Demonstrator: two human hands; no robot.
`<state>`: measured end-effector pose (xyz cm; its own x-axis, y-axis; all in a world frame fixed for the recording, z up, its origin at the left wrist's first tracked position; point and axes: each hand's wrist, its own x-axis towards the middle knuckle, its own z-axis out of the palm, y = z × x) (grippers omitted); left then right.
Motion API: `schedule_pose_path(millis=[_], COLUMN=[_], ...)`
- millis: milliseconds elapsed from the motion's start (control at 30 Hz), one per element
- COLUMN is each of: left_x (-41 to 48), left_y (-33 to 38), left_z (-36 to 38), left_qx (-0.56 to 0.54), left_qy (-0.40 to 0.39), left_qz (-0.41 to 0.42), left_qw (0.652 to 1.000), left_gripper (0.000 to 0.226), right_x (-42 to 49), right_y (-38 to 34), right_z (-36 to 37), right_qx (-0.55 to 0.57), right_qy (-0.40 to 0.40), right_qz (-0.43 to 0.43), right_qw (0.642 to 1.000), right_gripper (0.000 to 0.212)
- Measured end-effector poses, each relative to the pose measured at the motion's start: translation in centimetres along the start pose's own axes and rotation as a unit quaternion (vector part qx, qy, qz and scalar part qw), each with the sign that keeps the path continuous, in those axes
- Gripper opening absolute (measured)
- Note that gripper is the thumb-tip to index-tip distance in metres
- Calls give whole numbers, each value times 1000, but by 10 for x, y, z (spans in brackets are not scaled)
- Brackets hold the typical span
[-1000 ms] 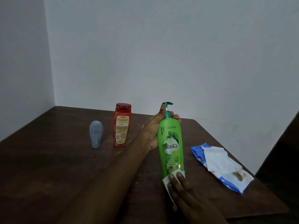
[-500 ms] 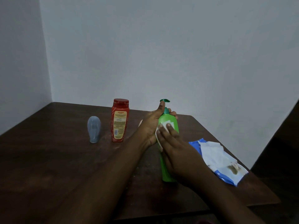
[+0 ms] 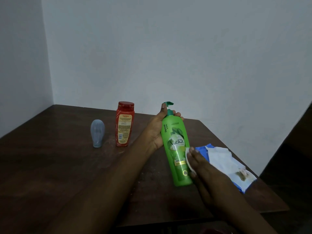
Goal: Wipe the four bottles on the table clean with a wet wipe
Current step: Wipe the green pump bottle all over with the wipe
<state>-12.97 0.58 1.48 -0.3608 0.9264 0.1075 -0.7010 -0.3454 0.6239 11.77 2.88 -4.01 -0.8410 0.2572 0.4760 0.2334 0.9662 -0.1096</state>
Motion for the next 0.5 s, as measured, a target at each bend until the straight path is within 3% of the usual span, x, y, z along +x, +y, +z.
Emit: schedule_pose_path(millis=[100,167,267,333,367,500], left_x=[-3,-5,-5,-4,-4,-5], left_y=[-1,0,3,4,4,5], left_z=[4,4,1,0,0,4], left_qx=[-4,-12,-18,-14,-12,-30], left_qy=[-10,-13,-20,-16,-9,28], left_qz=[-4,-5,1,6,8,16], left_qw=[1000,1000,1000,1000,1000,999], left_gripper=[47,48,49,48,47,46], right_x=[28,46,63,65,62,38], right_y=[-18,-26,-28,-28,-32,-34], right_z=[-15,-23,-24,-22,-21,-6], right_qx=[277,383,590,653,662,617], right_qy=[54,83,100,110,102,102], right_qz=[127,179,257,286,291,326], right_qw=[951,902,759,692,683,709], right_gripper=[26,36,30,33,34,33])
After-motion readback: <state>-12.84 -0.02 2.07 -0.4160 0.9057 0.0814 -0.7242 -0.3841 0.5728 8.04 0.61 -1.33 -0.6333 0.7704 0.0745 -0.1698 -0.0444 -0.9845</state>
